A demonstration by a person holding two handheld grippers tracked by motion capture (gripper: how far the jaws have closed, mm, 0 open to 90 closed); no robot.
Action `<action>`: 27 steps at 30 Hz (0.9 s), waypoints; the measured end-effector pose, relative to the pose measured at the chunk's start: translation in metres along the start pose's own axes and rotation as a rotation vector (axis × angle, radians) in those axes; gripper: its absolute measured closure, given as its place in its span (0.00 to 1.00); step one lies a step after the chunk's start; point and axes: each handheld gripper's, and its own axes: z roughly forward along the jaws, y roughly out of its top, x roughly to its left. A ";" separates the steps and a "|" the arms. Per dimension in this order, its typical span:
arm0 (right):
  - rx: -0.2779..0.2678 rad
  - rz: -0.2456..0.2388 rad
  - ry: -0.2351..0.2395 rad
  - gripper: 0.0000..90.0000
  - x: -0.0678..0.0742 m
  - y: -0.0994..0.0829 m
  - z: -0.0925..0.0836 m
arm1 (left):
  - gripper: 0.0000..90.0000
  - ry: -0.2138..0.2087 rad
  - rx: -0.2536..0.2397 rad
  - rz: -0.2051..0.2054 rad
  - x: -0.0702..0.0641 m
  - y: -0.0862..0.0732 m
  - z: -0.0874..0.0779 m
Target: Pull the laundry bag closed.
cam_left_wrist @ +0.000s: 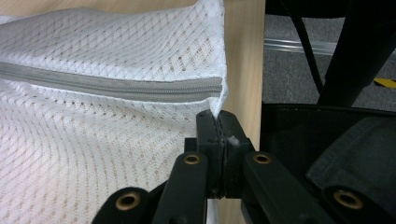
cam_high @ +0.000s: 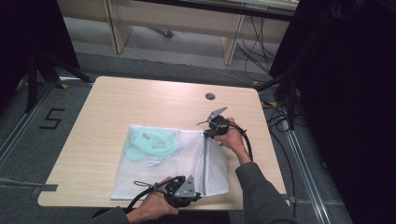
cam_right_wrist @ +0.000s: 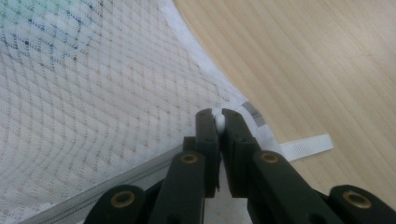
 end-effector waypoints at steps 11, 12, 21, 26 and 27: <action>-0.011 0.001 -0.001 0.95 0.001 0.000 0.001 | 0.98 0.000 0.008 -0.003 0.001 -0.001 0.003; -0.011 0.001 -0.001 0.95 0.001 0.000 0.001 | 0.98 0.000 0.008 -0.003 0.001 -0.001 0.003; -0.015 0.006 -0.010 0.93 0.001 0.001 0.001 | 0.98 -0.003 -0.004 -0.028 0.003 -0.001 0.002; -0.001 0.026 -0.025 0.88 0.001 0.000 0.002 | 0.94 -0.024 0.003 -0.043 0.004 -0.002 0.003; 0.006 0.025 -0.018 0.84 0.000 0.001 0.001 | 0.91 -0.025 0.005 -0.047 0.005 -0.002 0.003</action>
